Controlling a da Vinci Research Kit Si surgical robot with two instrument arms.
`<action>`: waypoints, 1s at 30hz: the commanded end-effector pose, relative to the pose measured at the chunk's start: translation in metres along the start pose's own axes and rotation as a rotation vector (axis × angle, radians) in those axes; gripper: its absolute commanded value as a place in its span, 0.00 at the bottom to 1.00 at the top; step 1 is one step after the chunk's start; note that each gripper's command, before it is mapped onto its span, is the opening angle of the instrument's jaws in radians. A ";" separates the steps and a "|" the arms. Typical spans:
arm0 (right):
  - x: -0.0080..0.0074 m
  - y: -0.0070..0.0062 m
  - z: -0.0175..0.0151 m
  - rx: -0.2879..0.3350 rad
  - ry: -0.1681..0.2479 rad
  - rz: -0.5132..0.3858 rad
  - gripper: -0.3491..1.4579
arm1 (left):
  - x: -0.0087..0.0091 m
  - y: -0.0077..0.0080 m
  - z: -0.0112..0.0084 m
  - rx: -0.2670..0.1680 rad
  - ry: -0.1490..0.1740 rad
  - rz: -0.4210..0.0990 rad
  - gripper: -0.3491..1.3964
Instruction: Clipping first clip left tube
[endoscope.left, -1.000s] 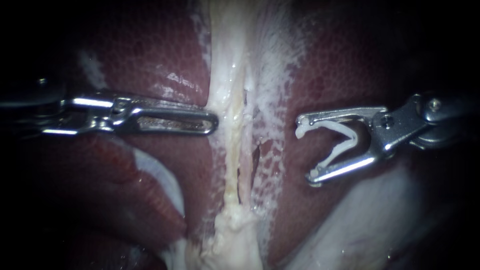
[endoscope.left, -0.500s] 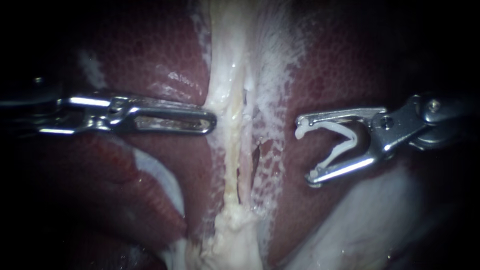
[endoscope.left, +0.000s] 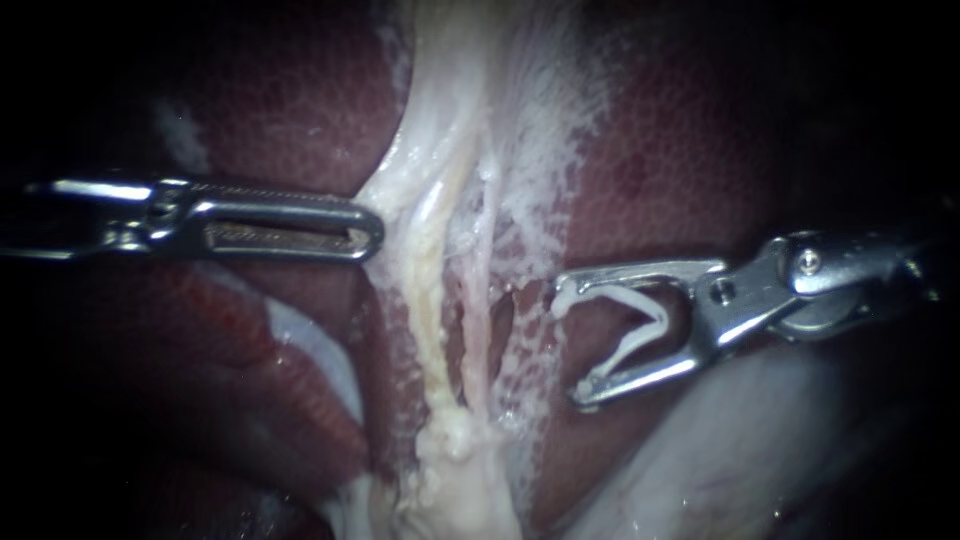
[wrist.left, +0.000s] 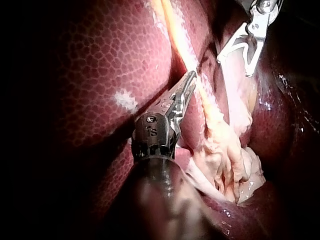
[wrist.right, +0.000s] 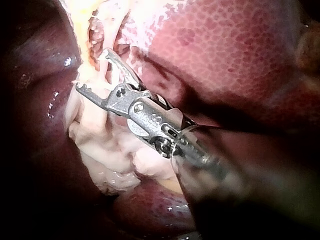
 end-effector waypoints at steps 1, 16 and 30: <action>-0.0003 -0.0001 0.0004 0.004 -0.001 0.004 0.52 | -0.0001 -0.0002 -0.0001 0.001 -0.003 0.000 0.00; -0.0038 -0.0005 0.0063 0.009 -0.011 0.031 0.52 | -0.0005 -0.0016 -0.0006 0.003 -0.009 -0.002 0.00; -0.0048 -0.0001 0.0089 0.006 -0.015 0.041 0.52 | -0.0005 -0.0021 -0.0007 0.003 -0.012 -0.002 0.00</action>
